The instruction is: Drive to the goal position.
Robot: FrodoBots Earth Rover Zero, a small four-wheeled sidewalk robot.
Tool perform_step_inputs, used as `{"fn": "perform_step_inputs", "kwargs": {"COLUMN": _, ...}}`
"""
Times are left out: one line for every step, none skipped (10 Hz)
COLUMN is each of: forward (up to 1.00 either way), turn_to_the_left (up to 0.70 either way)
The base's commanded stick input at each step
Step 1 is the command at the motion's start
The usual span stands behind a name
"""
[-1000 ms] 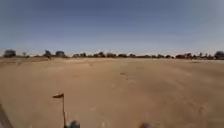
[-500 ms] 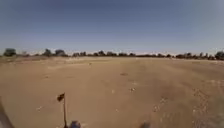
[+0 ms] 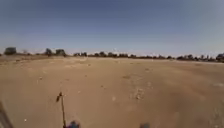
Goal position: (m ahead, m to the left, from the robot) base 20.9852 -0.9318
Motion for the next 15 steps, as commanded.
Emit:
{"fn": "perform_step_inputs", "kwargs": {"forward": 0.70, "turn_to_the_left": 0.00}}
{"fn": "perform_step_inputs", "kwargs": {"forward": 0.70, "turn_to_the_left": 0.00}}
{"fn": "perform_step_inputs", "kwargs": {"forward": 0.70, "turn_to_the_left": 0.00}}
{"fn": "perform_step_inputs", "kwargs": {"forward": 0.70, "turn_to_the_left": 0.00}}
{"fn": "perform_step_inputs", "kwargs": {"forward": 0.70, "turn_to_the_left": 0.00}}
{"fn": "perform_step_inputs", "kwargs": {"forward": 0.70, "turn_to_the_left": 0.00}}
{"fn": "perform_step_inputs", "kwargs": {"forward": 0.70, "turn_to_the_left": 0.00}}
{"fn": "perform_step_inputs", "kwargs": {"forward": 0.70, "turn_to_the_left": 0.00}}
{"fn": "perform_step_inputs", "kwargs": {"forward": 0.70, "turn_to_the_left": 0.00}}
{"fn": "perform_step_inputs", "kwargs": {"forward": 0.70, "turn_to_the_left": 0.00}}
{"fn": "perform_step_inputs", "kwargs": {"forward": 0.70, "turn_to_the_left": 0.00}}
{"fn": "perform_step_inputs", "kwargs": {"forward": 0.70, "turn_to_the_left": 0.00}}
{"fn": "perform_step_inputs", "kwargs": {"forward": 0.70, "turn_to_the_left": 0.00}}
{"fn": "perform_step_inputs", "kwargs": {"forward": 0.70, "turn_to_the_left": 0.00}}
{"fn": "perform_step_inputs", "kwargs": {"forward": 0.70, "turn_to_the_left": 0.00}}
